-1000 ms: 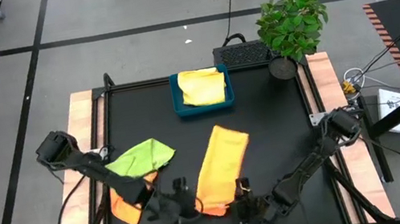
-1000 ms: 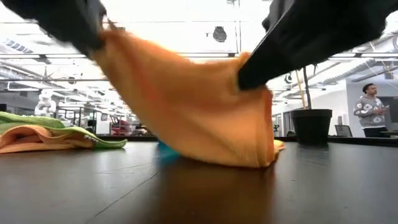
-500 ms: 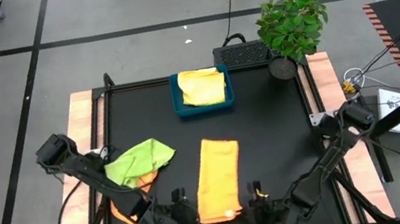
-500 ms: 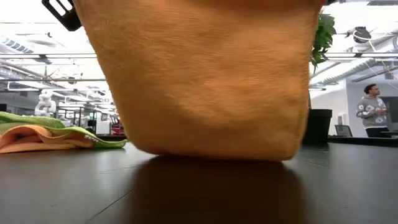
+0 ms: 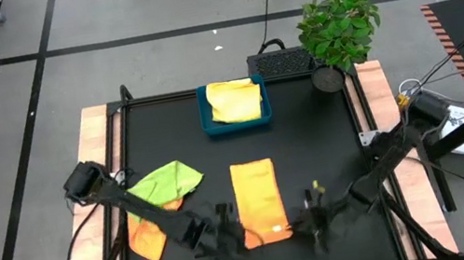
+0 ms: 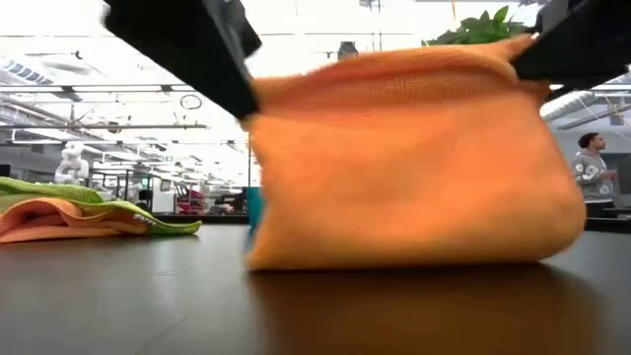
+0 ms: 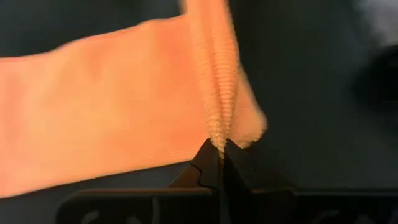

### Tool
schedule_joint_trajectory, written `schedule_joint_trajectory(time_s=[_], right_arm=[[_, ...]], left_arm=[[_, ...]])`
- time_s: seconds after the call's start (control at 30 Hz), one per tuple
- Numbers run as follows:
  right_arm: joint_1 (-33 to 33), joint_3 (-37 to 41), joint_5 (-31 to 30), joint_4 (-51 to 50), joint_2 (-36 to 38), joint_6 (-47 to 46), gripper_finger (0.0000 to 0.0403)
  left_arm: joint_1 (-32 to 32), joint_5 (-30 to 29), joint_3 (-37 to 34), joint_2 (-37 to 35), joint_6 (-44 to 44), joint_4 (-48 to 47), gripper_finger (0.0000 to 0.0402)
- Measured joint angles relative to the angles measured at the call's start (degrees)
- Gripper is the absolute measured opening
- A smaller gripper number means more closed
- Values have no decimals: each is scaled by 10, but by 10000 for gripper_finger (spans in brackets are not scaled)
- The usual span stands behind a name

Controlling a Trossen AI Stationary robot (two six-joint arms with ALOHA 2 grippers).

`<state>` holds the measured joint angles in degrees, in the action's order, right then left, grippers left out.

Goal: Fold microfiber towels
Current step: Fold the right orange microfiber cloth

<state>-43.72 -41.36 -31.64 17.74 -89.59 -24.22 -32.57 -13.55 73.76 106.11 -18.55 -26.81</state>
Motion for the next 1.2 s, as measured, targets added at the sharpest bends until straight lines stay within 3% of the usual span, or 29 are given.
schedule_joint_trajectory(time_s=[0.17, 0.3, 0.53, 0.73, 0.9, 1.2], right_arm=[[28, 135, -2, 154, 79, 28, 0], [86, 184, 18, 176, 102, 29, 0], [187, 193, 75, 177, 104, 71, 0], [257, 193, 95, 146, 102, 91, 0], [288, 193, 138, 212, 54, 96, 0], [334, 193, 140, 271, -32, 86, 0]], left_arm=[[63, 5, 0, -11, 68, -9, 8], [113, 35, -2, -20, 99, -29, 7], [163, 31, -2, -38, 113, -90, 10], [215, 36, -19, -26, 124, -78, 6], [238, 39, -59, -27, 109, -59, 8], [258, 24, -86, -26, 120, -23, 15]])
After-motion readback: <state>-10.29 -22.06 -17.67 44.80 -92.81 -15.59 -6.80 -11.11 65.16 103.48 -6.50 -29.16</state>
